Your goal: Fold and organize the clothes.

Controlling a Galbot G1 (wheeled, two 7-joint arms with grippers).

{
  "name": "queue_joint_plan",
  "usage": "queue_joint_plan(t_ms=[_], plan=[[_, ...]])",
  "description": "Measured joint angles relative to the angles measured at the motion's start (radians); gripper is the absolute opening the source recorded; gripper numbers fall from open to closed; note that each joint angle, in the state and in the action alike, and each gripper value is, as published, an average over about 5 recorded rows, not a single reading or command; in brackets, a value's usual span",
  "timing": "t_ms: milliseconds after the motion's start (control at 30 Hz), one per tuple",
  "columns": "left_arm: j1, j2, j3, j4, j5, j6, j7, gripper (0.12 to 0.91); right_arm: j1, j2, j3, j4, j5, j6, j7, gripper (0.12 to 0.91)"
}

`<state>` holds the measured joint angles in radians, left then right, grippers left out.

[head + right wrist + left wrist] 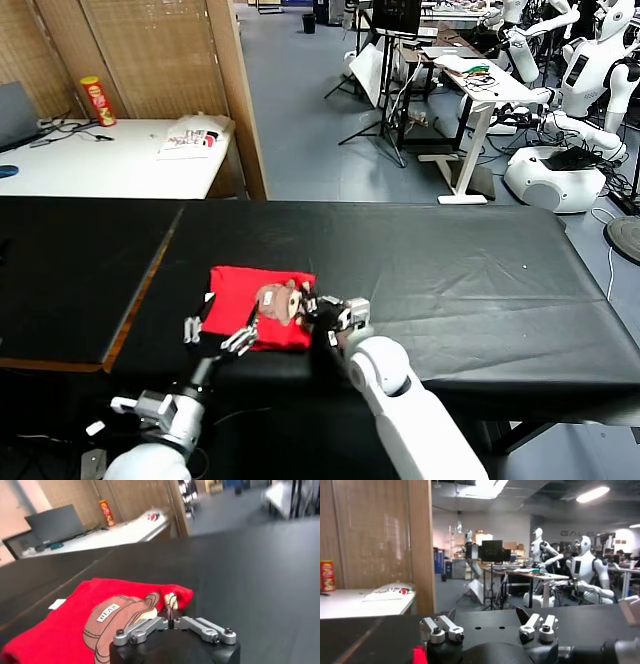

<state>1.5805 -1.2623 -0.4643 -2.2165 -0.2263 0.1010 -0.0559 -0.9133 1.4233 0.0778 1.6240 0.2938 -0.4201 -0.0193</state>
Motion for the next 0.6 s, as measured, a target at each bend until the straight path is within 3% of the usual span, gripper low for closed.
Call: queue_joint_plan(t_ms=[100, 233, 367, 467, 600], plan=[[0.007, 0.004, -0.003, 0.007, 0.008, -0.010, -0.025, 0.798, -0.003, -0.058, 0.013, 0.013, -0.138, 0.061, -0.071, 0.152], [0.012, 0.012, -0.005, 0.018, 0.008, -0.023, -0.035, 0.798, -0.040, -0.155, 0.035, 0.060, -0.223, 0.140, -0.102, 0.315], [0.019, 0.018, -0.001, 0.037, -0.009, -0.075, -0.019, 0.798, -0.125, -0.237, 0.071, 0.135, -0.237, 0.196, -0.060, 0.548], [0.027, 0.021, 0.004, 0.055, -0.019, -0.126, 0.009, 0.798, -0.209, -0.266, 0.109, 0.206, -0.223, 0.222, -0.014, 0.694], [0.046, 0.029, 0.012, 0.061, -0.018, -0.137, -0.002, 0.798, -0.340, -0.270, 0.169, 0.310, -0.197, 0.259, 0.042, 0.783]])
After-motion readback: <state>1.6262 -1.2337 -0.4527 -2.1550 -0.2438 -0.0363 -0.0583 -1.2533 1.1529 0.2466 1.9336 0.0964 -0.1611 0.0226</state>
